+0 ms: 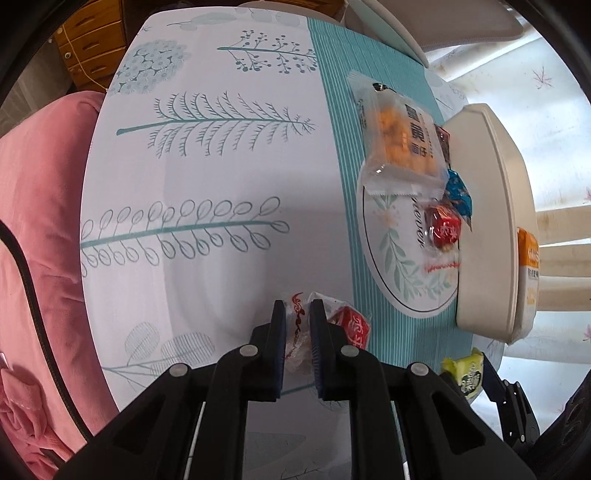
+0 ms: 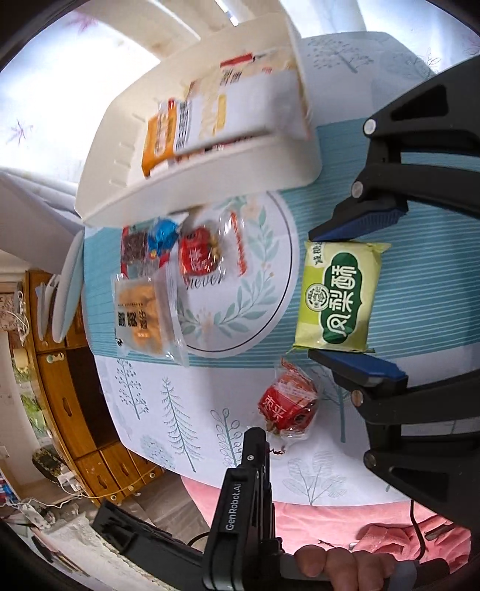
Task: Organize snacks
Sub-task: 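Release the green pack into the tray with the right tool while the left tool carries the red pack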
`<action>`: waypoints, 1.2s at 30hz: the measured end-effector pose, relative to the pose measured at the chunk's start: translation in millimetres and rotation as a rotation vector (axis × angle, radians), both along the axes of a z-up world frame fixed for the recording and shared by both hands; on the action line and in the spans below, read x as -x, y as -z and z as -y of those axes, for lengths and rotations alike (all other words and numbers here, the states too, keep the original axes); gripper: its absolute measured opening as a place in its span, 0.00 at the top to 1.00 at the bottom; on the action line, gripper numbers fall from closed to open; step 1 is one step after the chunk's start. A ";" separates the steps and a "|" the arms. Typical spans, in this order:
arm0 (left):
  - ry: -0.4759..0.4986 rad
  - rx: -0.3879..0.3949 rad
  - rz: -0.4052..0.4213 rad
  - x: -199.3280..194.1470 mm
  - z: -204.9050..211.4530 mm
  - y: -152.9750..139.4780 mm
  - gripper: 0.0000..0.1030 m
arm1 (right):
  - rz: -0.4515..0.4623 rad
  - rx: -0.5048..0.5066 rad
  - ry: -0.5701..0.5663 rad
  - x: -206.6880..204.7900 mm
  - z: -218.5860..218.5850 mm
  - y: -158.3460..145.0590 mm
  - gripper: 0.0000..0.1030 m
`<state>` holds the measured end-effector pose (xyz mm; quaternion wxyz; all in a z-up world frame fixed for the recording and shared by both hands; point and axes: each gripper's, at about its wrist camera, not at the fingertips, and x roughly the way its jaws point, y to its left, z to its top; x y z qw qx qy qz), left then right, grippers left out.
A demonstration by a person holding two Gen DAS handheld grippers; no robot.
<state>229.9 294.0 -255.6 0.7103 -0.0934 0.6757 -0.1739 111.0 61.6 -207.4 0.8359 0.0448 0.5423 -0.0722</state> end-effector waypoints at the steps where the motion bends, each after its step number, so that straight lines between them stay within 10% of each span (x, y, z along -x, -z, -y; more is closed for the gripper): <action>1: 0.001 0.001 -0.002 -0.1 4.0 0.8 0.90 | 0.003 0.004 0.006 2.0 1.5 -2.3 0.46; 11: -0.025 -0.027 -0.008 1.0 11.5 5.7 0.85 | 0.043 0.016 0.055 20.2 24.9 -23.1 0.46; 24: -0.141 -0.058 -0.033 11.7 19.5 8.4 0.39 | 0.045 -0.018 -0.015 14.2 61.9 -32.5 0.46; 36: -0.189 -0.218 -0.112 25.0 50.9 27.9 0.24 | 0.064 -0.017 -0.160 0.2 87.7 -53.2 0.46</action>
